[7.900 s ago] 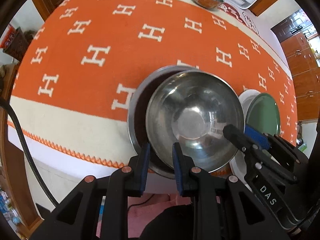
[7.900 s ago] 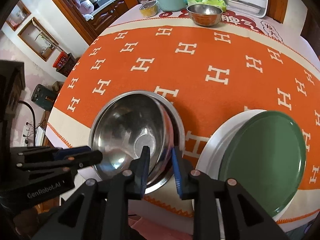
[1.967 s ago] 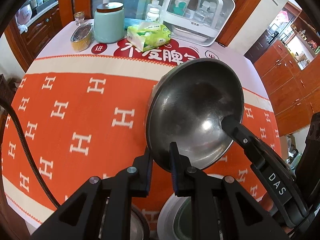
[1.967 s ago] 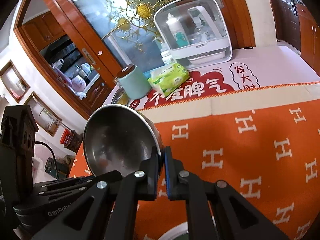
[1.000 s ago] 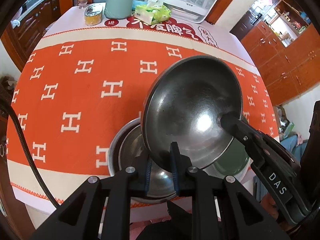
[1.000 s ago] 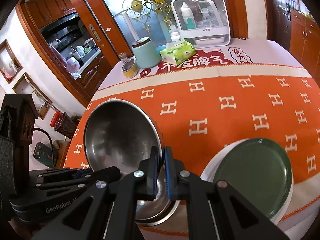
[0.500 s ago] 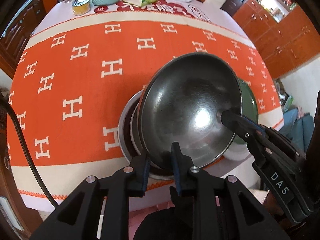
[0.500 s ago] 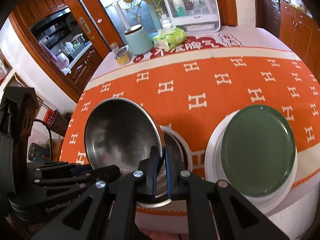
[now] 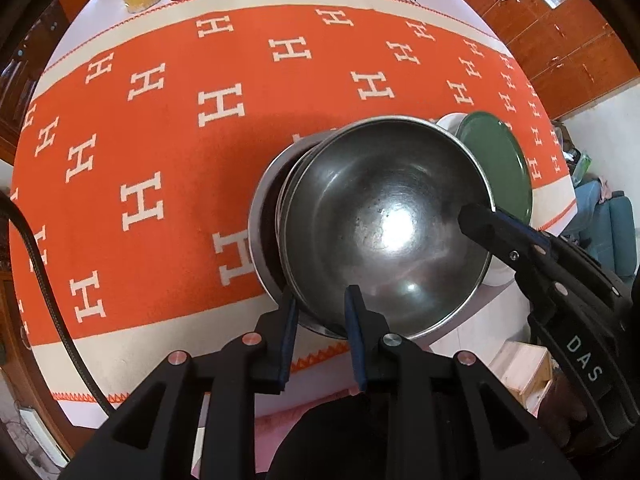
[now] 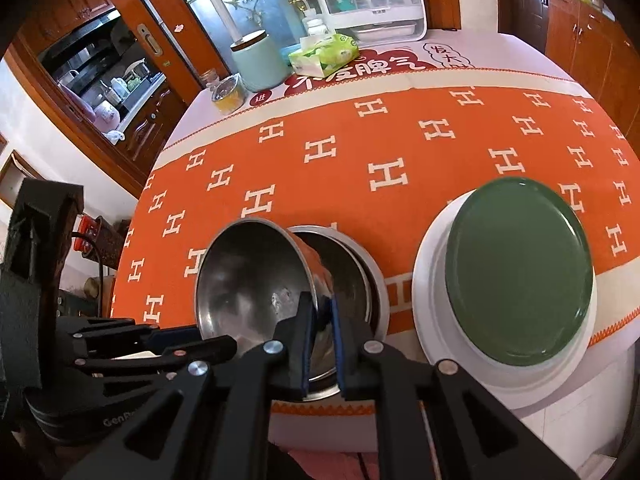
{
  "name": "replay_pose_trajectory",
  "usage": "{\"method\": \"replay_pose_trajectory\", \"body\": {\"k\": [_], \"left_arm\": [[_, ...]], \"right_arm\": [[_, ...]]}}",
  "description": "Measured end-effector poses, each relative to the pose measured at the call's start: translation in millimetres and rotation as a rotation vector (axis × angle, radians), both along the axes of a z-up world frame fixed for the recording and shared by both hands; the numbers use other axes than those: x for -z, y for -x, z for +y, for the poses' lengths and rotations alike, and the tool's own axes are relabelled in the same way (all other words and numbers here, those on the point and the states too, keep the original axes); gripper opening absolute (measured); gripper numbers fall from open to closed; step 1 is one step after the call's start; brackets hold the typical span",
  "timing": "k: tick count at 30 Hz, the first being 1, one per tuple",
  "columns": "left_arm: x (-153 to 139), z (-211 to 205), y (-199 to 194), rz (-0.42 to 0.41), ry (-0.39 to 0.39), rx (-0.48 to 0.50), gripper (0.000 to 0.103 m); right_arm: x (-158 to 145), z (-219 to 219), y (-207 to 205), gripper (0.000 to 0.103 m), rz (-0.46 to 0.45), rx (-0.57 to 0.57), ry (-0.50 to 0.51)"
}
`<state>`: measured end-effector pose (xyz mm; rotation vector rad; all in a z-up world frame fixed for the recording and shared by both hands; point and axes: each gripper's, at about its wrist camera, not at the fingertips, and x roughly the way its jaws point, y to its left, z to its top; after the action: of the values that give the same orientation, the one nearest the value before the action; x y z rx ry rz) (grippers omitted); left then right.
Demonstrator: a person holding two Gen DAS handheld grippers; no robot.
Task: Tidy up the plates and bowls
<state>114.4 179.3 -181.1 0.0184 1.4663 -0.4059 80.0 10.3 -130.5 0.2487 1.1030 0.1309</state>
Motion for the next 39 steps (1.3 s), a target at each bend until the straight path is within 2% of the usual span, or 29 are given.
{"method": "replay_pose_trajectory", "body": {"k": [9,18,28,30,32,36,39], "left_arm": [[3,11,-3,-0.002,0.044,-0.014,0.023],[-9,26,-5,-0.071,0.083,-0.043,0.026],[0,43,-7,-0.058,0.118,-0.104,0.030],[2,46,-8,-0.054,0.123,-0.116,0.032],[5,48,-9,-0.049,0.129,-0.126,0.040],[9,53,-12,-0.045,0.139,-0.141,0.042],[13,53,-14,-0.031,0.141,-0.143,0.045]], "right_arm": [[3,3,6,0.014,0.001,0.017,0.004],[3,-1,7,0.017,-0.007,0.047,-0.027],[12,-15,10,0.020,0.028,0.101,-0.055],[15,-18,9,0.023,0.043,0.110,-0.059],[20,-21,7,0.024,0.062,0.119,-0.068],[29,-27,6,0.032,0.098,0.140,-0.097],[35,-30,4,0.034,0.117,0.152,-0.118]]}}
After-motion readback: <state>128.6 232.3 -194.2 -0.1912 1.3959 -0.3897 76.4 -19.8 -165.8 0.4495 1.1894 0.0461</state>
